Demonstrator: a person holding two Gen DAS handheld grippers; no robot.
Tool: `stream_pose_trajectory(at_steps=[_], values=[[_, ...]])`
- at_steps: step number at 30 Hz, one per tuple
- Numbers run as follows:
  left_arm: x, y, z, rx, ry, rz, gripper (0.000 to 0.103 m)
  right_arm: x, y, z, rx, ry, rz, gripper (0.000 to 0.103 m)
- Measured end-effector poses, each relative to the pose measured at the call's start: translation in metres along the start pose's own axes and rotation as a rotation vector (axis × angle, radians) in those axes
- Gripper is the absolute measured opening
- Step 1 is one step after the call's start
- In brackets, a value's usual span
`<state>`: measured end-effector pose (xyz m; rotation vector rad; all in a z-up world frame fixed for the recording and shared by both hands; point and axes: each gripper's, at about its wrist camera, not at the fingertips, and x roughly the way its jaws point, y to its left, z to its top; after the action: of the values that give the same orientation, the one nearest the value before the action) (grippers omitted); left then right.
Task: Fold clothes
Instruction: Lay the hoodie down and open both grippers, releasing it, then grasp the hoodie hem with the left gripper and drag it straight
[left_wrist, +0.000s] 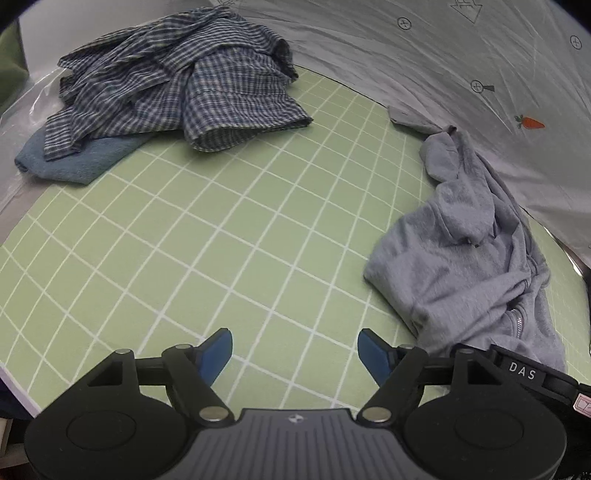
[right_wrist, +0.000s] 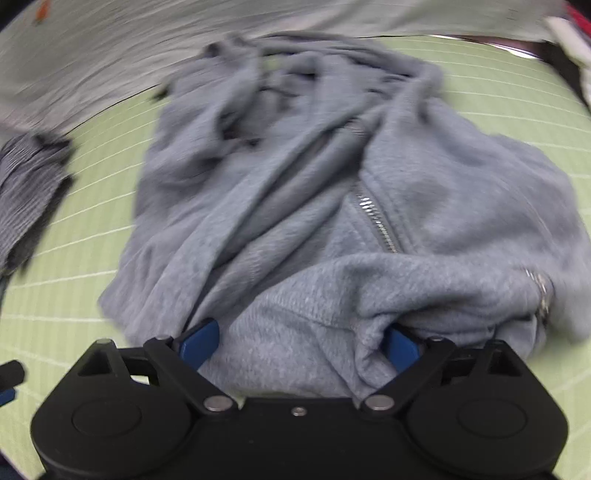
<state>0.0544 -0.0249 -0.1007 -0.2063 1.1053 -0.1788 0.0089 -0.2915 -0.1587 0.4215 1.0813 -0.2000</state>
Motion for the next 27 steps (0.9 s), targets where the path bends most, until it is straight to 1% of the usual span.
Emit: stream_pose_trajectory(at_steps=[1,2,4,6,7,8,10,13,17,20,23,25,27], values=[[-0.002,0.004,0.000,-0.009,-0.003,0.004,0.076,0.004,0.014,0.002,-0.031,0.021,0.059,0.103],[-0.004,0.004,-0.001,-0.011,-0.011,0.008,0.076,0.007,0.028,0.001,-0.082,0.029,0.092,0.103],[-0.007,0.005,-0.001,-0.014,-0.025,0.015,0.076,0.010,0.051,-0.005,-0.162,0.015,0.103,0.103],[-0.011,0.006,-0.001,-0.017,-0.040,0.022,0.077,0.010,0.059,-0.009,-0.193,0.015,0.088,0.103],[-0.013,0.006,-0.001,-0.018,-0.046,0.025,0.078,0.009,0.055,-0.008,-0.189,0.019,0.099,0.101],[-0.013,0.005,-0.001,-0.019,-0.049,0.028,0.080,0.007,0.048,-0.006,-0.171,0.023,0.117,0.098],[-0.010,0.002,-0.001,-0.020,-0.043,0.030,0.080,0.003,0.036,0.001,-0.110,0.035,0.151,0.091],[-0.005,-0.007,-0.001,-0.009,-0.031,0.026,0.080,-0.001,0.021,0.010,-0.020,0.057,0.201,0.090],[0.002,-0.028,-0.001,0.036,-0.017,0.006,0.080,-0.018,0.000,0.012,0.060,0.053,0.263,0.090],[0.012,-0.044,-0.002,0.056,0.009,-0.014,0.080,-0.045,-0.027,0.012,0.112,-0.014,0.289,0.093],[0.023,-0.058,-0.005,0.062,0.039,-0.038,0.080,-0.067,-0.064,0.013,0.215,-0.095,0.339,0.093],[0.032,-0.068,-0.006,0.058,0.066,-0.057,0.080,-0.074,-0.085,0.014,0.264,-0.139,0.247,0.097],[0.041,-0.079,-0.009,0.057,0.092,-0.082,0.080,-0.079,-0.107,0.013,0.294,-0.171,0.150,0.097]])
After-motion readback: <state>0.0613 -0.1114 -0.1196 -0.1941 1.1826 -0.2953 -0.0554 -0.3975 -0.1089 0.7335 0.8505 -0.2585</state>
